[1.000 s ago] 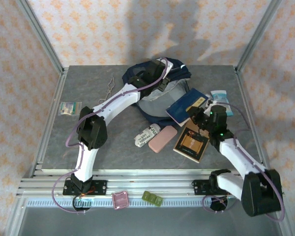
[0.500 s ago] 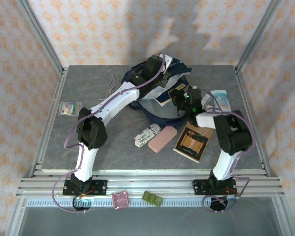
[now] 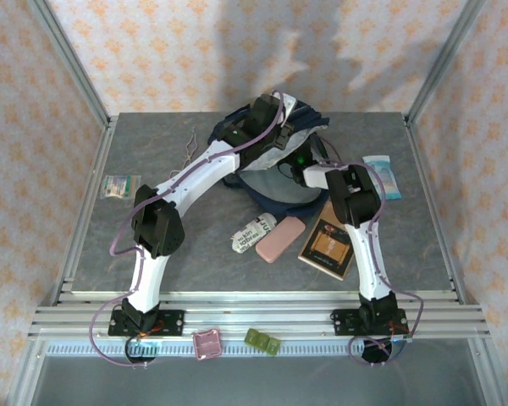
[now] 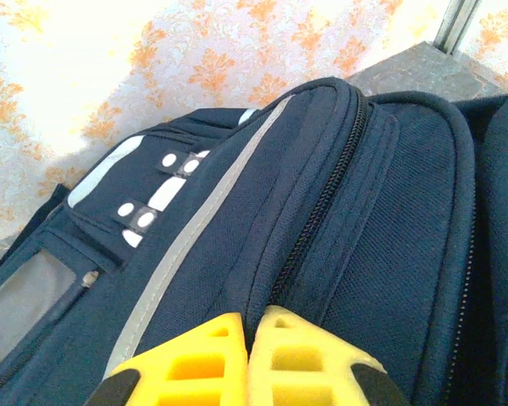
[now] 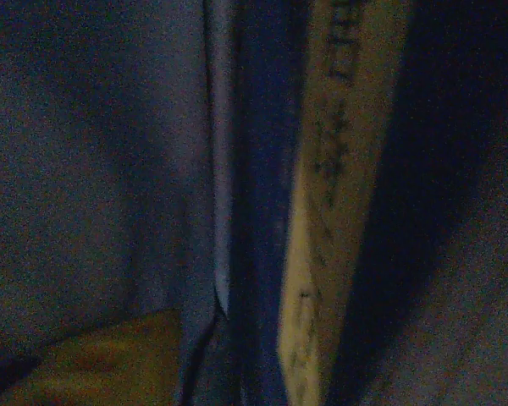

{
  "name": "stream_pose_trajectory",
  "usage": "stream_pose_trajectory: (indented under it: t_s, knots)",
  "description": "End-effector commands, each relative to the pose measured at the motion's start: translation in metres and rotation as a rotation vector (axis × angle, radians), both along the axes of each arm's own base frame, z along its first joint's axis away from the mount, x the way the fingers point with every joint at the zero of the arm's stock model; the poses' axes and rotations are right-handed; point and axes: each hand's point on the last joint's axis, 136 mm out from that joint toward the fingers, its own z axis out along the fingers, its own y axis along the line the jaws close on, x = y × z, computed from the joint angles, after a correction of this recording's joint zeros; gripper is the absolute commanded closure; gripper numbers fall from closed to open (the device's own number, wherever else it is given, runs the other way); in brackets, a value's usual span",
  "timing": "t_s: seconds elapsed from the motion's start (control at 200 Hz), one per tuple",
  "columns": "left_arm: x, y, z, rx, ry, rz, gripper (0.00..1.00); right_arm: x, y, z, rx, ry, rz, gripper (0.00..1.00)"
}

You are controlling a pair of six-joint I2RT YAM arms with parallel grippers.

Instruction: Pack the student bag

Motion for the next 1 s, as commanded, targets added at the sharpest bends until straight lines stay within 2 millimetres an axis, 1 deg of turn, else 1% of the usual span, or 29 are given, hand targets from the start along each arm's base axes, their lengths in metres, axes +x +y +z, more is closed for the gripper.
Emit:
stream_pose_trajectory:
  t_s: [0.0, 0.055, 0.075, 0.105, 0.155, 0.205, 0.32, 0.36, 0.405, 0.42, 0.48, 0.571, 0.636, 0.706, 0.776, 0.831, 0.916, 0.931, 0.941, 0.996]
  knots:
    - [-0.007, 0.006, 0.077, -0.131, -0.147, 0.024, 1.0, -0.005, 0.009, 0.013, -0.073, 0.014, 0.053, 0.35]
    - [-0.007, 0.008, 0.075, -0.128, -0.148, 0.029, 1.0, -0.017, 0.008, 0.013, -0.11, 0.023, 0.085, 0.34]
    - [-0.007, 0.008, 0.074, -0.127, -0.147, 0.029, 1.0, -0.022, 0.006, 0.015, -0.118, 0.023, 0.089, 0.34]
    - [-0.007, 0.008, 0.074, -0.128, -0.148, 0.03, 1.0, -0.032, 0.003, 0.013, -0.128, 0.034, 0.094, 0.34]
    - [-0.006, 0.008, 0.072, -0.127, -0.147, 0.034, 1.0, -0.046, -0.003, 0.02, -0.138, 0.031, 0.1, 0.34]
    - [-0.006, 0.008, 0.073, -0.13, -0.148, 0.037, 1.0, -0.06, -0.01, 0.02, -0.163, 0.049, 0.098, 0.34]
    - [-0.008, 0.011, 0.073, -0.132, -0.15, 0.047, 1.0, -0.085, -0.014, 0.018, -0.198, 0.105, 0.145, 0.37]
    - [-0.008, 0.012, 0.072, -0.13, -0.149, 0.049, 1.0, -0.094, -0.017, 0.021, -0.218, 0.112, 0.156, 0.38]
    - [-0.009, 0.014, 0.068, -0.123, -0.145, 0.056, 1.0, -0.105, -0.021, 0.023, -0.237, 0.116, 0.167, 0.4]
    - [-0.009, 0.015, 0.066, -0.12, -0.146, 0.059, 1.0, -0.108, -0.023, 0.028, -0.241, 0.11, 0.169, 0.4]
    - [-0.009, 0.019, 0.058, -0.101, -0.14, 0.075, 1.0, -0.124, -0.032, 0.038, -0.284, 0.102, 0.171, 0.4]
    - [-0.007, 0.022, 0.042, -0.076, -0.127, 0.093, 1.0, -0.151, -0.047, 0.05, -0.368, 0.098, 0.189, 0.42]
    - [-0.004, 0.025, 0.026, -0.048, -0.117, 0.115, 1.0, -0.172, -0.058, 0.059, -0.432, 0.101, 0.206, 0.43]
    - [0.0, 0.028, 0.007, -0.016, -0.105, 0.134, 1.0, -0.198, -0.076, 0.064, -0.514, 0.109, 0.199, 0.44]
    - [0.002, 0.029, -0.012, 0.008, -0.085, 0.144, 1.0, -0.224, -0.099, 0.072, -0.572, 0.11, 0.17, 0.44]
    - [0.003, 0.028, -0.025, 0.02, -0.069, 0.154, 1.0, -0.244, -0.121, 0.073, -0.597, 0.126, 0.134, 0.44]
    - [0.0, 0.022, -0.043, 0.014, -0.027, 0.139, 1.0, -0.272, -0.16, 0.064, -0.613, 0.189, 0.055, 0.41]
    - [-0.002, 0.02, -0.045, 0.011, -0.019, 0.133, 0.96, -0.276, -0.166, 0.057, -0.617, 0.216, 0.046, 0.4]
    - [-0.002, 0.019, -0.046, 0.007, -0.013, 0.13, 0.93, -0.279, -0.171, 0.061, -0.613, 0.208, 0.032, 0.39]
    - [-0.01, 0.011, -0.051, -0.009, 0.016, 0.11, 0.73, -0.296, -0.192, 0.051, -0.622, 0.255, -0.015, 0.36]
